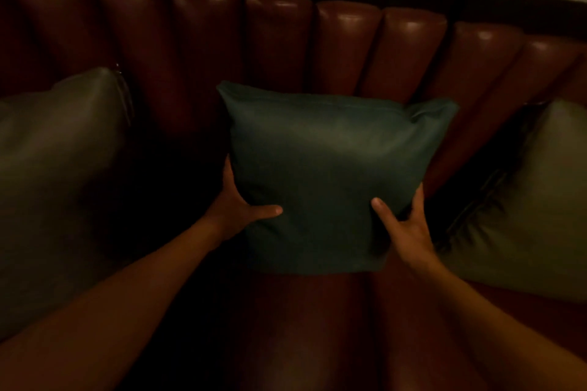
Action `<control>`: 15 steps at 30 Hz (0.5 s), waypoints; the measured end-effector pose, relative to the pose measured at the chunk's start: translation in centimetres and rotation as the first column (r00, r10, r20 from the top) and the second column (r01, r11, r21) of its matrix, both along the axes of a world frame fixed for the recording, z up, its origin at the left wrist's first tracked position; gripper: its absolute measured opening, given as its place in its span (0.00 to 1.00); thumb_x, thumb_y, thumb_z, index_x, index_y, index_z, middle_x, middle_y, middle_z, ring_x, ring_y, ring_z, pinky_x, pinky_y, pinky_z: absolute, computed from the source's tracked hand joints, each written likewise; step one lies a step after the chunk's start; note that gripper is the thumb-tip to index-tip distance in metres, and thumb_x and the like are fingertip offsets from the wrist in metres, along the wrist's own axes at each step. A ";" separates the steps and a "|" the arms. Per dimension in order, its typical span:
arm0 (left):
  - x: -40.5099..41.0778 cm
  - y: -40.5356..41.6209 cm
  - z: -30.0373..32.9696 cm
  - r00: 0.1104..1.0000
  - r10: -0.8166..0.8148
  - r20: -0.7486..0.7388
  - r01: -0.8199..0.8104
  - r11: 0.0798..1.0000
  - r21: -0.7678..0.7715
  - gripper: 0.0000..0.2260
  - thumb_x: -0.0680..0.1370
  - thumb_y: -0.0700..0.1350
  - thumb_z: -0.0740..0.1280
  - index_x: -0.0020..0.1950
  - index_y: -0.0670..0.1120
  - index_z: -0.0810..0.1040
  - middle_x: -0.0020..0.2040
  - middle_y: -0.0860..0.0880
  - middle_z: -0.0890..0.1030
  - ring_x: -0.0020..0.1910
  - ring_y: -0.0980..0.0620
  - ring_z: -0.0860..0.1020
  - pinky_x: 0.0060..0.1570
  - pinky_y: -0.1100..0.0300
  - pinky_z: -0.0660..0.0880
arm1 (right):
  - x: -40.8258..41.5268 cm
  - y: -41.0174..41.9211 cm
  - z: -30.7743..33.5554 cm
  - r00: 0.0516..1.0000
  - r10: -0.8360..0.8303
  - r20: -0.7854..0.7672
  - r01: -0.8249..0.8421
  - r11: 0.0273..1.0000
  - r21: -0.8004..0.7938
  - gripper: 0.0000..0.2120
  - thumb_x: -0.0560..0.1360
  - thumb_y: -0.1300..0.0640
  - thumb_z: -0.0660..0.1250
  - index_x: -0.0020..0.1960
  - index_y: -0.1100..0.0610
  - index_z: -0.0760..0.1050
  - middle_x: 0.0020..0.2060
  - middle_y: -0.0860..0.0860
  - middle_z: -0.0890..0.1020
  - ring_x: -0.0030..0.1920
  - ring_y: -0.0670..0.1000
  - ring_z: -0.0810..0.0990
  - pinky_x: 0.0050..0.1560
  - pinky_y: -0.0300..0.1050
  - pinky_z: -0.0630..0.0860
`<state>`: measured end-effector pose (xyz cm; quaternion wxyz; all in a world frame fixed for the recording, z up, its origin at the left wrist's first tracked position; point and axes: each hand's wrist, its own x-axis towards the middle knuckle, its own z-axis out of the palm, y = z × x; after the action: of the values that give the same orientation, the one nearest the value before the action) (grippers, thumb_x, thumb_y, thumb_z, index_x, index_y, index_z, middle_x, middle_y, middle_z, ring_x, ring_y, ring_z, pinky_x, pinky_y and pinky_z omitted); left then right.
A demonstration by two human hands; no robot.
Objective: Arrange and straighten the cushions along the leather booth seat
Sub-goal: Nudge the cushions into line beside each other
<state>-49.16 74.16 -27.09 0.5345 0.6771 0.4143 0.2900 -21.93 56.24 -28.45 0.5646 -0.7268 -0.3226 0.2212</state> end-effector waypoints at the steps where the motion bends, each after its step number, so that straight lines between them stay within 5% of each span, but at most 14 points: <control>1: 0.1 0.0 0.1 1.000 0.016 -0.003 -0.016 1.000 0.013 0.67 0.54 0.52 0.85 0.82 0.49 0.45 0.78 0.53 0.61 0.74 0.57 0.65 0.64 0.73 0.67 | 0.1 0.1 0.2 1.000 0.016 0.008 -0.017 1.000 0.014 0.46 0.68 0.40 0.78 0.80 0.42 0.59 0.70 0.40 0.77 0.68 0.39 0.76 0.72 0.48 0.72; 5: -0.4 -0.6 0.5 0.995 0.075 -0.071 -0.068 0.993 0.092 0.57 0.61 0.49 0.85 0.81 0.50 0.55 0.73 0.52 0.71 0.69 0.56 0.71 0.65 0.63 0.69 | 0.0 -0.6 0.3 0.999 -0.006 0.036 0.006 1.000 0.009 0.41 0.69 0.39 0.76 0.78 0.40 0.64 0.66 0.35 0.78 0.65 0.35 0.77 0.69 0.41 0.73; 11: 0.2 -1.7 0.7 0.986 0.121 -0.114 -0.109 0.989 0.100 0.49 0.65 0.43 0.83 0.80 0.49 0.58 0.69 0.53 0.72 0.68 0.54 0.72 0.66 0.59 0.70 | 0.3 -0.8 0.3 0.992 -0.071 0.105 0.073 0.997 -0.007 0.38 0.72 0.42 0.77 0.77 0.37 0.64 0.64 0.33 0.76 0.63 0.36 0.75 0.63 0.33 0.68; 15: 0.9 -1.9 0.5 0.982 0.139 -0.131 -0.124 0.985 0.117 0.49 0.67 0.41 0.82 0.81 0.48 0.57 0.68 0.55 0.70 0.66 0.58 0.69 0.58 0.75 0.67 | 0.6 -0.5 0.4 0.989 -0.061 0.135 0.063 0.998 -0.012 0.38 0.71 0.39 0.76 0.76 0.34 0.63 0.60 0.25 0.73 0.57 0.27 0.74 0.58 0.24 0.67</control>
<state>-48.22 72.23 -26.57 0.4466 0.6947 0.4779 0.2992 -21.36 55.72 -28.07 0.5422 -0.7543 -0.3353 0.1566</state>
